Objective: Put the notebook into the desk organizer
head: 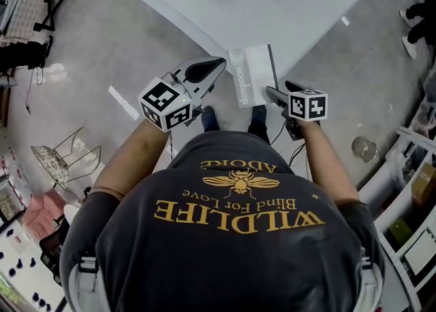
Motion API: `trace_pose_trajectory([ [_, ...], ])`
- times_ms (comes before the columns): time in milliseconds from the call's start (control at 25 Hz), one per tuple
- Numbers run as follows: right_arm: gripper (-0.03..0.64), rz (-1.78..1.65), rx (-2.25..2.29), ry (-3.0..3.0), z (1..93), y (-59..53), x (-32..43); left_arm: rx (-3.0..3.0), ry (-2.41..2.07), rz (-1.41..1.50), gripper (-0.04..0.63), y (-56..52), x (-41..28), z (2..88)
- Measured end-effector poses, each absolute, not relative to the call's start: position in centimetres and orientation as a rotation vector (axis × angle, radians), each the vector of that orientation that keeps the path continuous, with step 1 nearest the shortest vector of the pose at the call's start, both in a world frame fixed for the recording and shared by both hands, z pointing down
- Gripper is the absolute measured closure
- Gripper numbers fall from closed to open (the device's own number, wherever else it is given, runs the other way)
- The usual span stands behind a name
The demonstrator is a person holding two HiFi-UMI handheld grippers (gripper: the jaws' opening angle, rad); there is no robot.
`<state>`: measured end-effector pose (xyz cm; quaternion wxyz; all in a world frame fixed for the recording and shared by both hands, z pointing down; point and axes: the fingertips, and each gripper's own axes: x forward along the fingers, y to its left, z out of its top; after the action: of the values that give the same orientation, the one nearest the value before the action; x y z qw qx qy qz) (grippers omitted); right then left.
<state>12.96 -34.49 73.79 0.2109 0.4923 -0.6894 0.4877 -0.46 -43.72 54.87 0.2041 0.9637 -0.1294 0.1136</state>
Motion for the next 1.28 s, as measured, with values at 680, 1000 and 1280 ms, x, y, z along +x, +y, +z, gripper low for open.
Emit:
trace_pose_trajectory([
  [680,0.605,1.614,1.362,-1.771,73.7,-33.2,11.5,2.699,-0.449,0.252,0.598,-44.6,-5.9,53.0],
  [1000,0.607,1.501,1.447,-1.973,65.1,-36.2,11.0,2.797,-0.421,0.145,0.598,-47.4,-9.4,48.5],
  [1280,0.607,1.242,1.527,-2.159,54.0,-42.0,13.9,2.868,-0.454,0.1,0.598,-50.8,-10.4,43.6],
])
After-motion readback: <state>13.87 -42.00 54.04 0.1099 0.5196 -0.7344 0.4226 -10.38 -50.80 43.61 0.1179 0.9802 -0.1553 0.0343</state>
